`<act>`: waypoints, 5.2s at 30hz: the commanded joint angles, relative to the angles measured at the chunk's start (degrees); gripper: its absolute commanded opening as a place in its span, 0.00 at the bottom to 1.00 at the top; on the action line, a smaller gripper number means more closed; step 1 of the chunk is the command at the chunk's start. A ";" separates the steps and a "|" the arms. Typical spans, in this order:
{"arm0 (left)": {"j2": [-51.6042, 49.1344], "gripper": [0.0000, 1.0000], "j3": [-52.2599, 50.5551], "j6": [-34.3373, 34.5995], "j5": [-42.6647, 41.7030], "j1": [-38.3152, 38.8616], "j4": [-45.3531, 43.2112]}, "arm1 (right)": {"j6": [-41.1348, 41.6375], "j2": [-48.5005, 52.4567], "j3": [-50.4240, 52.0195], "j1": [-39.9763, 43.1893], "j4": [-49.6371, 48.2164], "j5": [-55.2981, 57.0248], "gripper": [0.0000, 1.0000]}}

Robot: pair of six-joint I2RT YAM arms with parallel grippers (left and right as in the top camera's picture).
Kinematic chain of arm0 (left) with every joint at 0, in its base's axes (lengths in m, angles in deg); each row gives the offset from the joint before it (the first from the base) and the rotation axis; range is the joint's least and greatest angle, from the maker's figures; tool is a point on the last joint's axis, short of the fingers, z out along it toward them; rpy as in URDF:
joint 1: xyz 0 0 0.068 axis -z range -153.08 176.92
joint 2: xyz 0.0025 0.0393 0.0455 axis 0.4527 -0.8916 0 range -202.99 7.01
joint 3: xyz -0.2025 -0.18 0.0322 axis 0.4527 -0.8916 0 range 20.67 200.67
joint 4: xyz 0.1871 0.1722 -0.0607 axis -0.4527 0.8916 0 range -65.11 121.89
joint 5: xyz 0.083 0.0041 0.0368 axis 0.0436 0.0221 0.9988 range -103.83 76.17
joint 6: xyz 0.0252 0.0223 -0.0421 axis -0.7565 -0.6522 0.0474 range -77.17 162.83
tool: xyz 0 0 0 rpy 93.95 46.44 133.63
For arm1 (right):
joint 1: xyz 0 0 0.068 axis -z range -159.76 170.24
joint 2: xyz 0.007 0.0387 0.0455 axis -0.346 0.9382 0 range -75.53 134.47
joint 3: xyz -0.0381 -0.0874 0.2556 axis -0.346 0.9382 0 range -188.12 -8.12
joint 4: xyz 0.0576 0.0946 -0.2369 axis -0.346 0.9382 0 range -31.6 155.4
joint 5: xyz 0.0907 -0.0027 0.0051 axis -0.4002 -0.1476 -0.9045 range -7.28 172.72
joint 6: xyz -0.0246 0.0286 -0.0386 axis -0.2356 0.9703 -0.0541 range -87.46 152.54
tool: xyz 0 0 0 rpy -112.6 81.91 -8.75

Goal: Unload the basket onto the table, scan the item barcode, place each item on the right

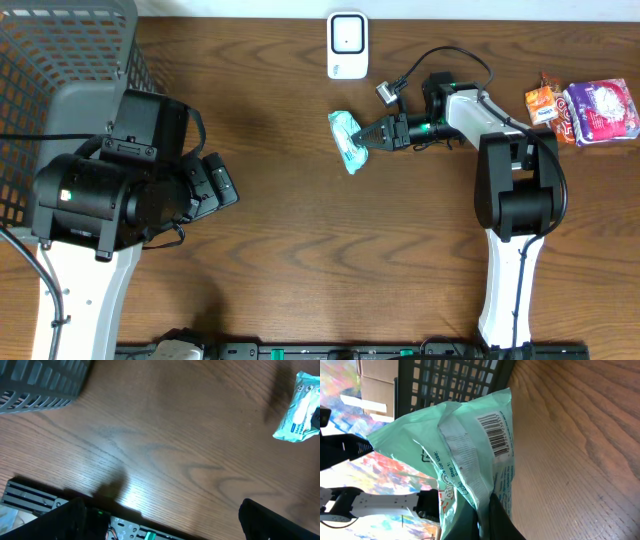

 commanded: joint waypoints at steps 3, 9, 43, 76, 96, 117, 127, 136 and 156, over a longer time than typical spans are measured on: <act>-0.15 0.98 0.07 0.33 0.70 -0.24 0.11 | -1.42 0.17 0.37 0.04 -0.20 5.20 0.01; -0.15 0.98 0.07 0.33 0.70 -0.24 0.11 | 5.16 0.48 1.25 -0.04 -3.15 12.22 0.02; -0.15 0.98 0.07 0.31 0.70 -0.24 0.11 | 21.88 -12.68 1.27 -8.92 -5.20 43.82 0.36; -0.15 0.98 0.07 0.33 0.70 -0.24 0.11 | 35.87 -17.73 14.49 -35.04 -20.37 102.49 0.25; -0.15 0.98 0.07 0.31 0.70 -0.24 0.11 | 31.82 -17.59 15.06 -27.02 -27.65 102.33 0.38; -0.15 0.98 0.07 0.33 0.70 -0.24 0.11 | 37.62 -19.12 15.04 -20.81 -28.20 96.59 0.49; -0.15 0.98 0.07 0.33 0.70 -0.24 0.11 | 53.88 -26.93 15.04 -20.31 -23.93 96.26 0.35; -0.15 0.98 0.07 0.33 0.70 -0.24 0.11 | 75.84 -25.00 15.28 -15.72 -23.21 88.04 0.64; -0.15 0.98 0.07 0.31 0.70 -0.24 0.11 | 80.96 -15.72 15.34 -15.10 -33.90 78.05 0.20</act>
